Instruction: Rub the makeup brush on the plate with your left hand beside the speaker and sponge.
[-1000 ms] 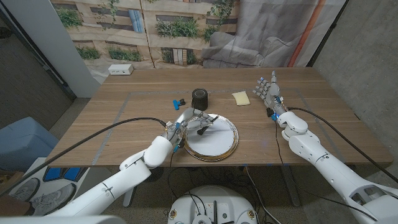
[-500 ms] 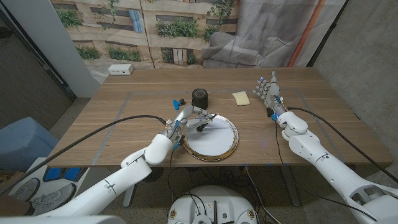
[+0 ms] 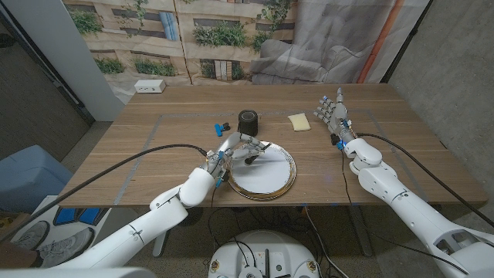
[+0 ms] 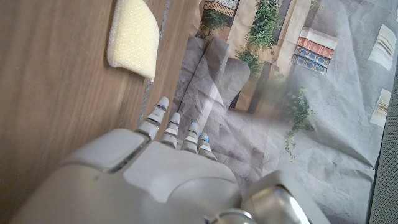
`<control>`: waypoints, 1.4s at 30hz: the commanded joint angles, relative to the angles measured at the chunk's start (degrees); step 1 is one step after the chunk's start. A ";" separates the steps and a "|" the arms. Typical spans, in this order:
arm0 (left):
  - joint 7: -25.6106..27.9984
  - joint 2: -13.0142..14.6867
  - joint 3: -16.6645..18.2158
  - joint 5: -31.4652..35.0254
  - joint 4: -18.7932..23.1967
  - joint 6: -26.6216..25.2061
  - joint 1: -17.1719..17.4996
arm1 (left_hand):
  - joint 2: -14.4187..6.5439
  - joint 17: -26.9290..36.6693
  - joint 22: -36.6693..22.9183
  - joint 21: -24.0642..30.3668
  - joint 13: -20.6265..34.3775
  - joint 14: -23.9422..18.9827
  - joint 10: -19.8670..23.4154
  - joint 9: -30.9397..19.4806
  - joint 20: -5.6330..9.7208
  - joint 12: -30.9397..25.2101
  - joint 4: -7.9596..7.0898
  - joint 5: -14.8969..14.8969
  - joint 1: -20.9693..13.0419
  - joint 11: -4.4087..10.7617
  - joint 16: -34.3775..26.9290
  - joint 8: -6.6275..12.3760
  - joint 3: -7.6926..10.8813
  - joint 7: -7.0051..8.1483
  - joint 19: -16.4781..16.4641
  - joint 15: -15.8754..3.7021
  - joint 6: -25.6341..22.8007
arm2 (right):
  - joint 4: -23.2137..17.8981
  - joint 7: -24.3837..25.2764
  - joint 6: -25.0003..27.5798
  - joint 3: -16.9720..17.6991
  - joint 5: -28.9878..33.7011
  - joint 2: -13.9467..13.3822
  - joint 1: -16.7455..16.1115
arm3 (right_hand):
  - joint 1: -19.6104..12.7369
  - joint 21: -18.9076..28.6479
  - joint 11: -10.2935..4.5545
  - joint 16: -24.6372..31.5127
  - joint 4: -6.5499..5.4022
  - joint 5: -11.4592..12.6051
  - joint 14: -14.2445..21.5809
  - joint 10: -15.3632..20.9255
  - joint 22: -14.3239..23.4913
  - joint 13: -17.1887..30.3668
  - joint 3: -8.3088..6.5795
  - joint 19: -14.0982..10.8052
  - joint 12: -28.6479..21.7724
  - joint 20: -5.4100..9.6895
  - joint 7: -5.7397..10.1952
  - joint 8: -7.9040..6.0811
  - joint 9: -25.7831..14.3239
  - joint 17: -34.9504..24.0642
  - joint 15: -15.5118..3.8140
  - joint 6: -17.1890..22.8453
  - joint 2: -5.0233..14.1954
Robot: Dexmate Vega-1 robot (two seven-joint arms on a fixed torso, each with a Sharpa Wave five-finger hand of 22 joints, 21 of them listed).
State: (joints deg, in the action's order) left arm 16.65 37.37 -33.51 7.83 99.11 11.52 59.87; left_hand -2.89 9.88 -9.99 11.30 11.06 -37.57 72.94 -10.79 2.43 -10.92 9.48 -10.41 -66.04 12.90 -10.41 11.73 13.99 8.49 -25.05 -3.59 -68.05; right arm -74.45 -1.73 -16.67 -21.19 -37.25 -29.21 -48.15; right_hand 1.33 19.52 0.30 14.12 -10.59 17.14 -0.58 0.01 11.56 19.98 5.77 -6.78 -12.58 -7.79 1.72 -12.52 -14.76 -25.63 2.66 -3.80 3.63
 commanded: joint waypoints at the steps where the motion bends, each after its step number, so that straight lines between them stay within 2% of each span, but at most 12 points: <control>1: -0.51 0.42 -0.25 0.10 1.03 -0.19 1.31 | -0.30 0.08 -0.09 0.16 0.17 -0.44 0.20 -0.30 -0.02 -0.47 -0.02 -0.18 -0.49 0.17 -0.39 0.22 -0.30 -0.10 0.20 -8.82 -0.23 | 0.06 -0.07 -0.04 -0.01 0.00 0.00 0.02 | -0.09 0.27 0.19 0.19 -0.26 0.36 -0.02 -0.40 0.33 0.16 0.03 0.08 -0.42 -0.39 -0.04 -0.28 -0.15 -0.19 0.50 -0.48 5.79; 42: -2.13 0.69 -0.98 -0.86 4.13 -0.46 3.97 | -0.32 0.09 -0.09 0.13 0.17 -0.52 0.21 -0.29 0.06 -0.46 -0.02 -0.19 -0.61 0.17 -0.41 0.19 -0.49 -0.19 0.30 -8.84 -0.18 | -0.07 0.28 0.01 0.01 0.10 0.04 -0.02 | -0.09 0.27 0.01 0.20 -0.26 0.37 0.00 -0.45 0.33 0.16 0.03 0.09 -0.40 -0.40 -0.05 -0.28 -0.15 -0.19 0.53 -0.50 5.79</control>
State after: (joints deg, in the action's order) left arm 15.14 38.06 -34.25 7.39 102.74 11.02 63.45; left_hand -2.97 9.89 -9.99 11.30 11.07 -37.57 72.96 -10.79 2.65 -10.96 9.35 -10.36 -66.12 12.91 -10.41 11.74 13.69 8.49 -24.84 -3.59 -68.06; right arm -74.45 -1.51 -16.68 -21.18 -37.20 -29.17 -48.17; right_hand 1.33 19.52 0.30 14.12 -10.59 17.14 -0.58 0.01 11.56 20.09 5.77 -6.78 -12.58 -7.79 1.72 -12.52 -14.76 -25.63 2.67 -3.80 3.63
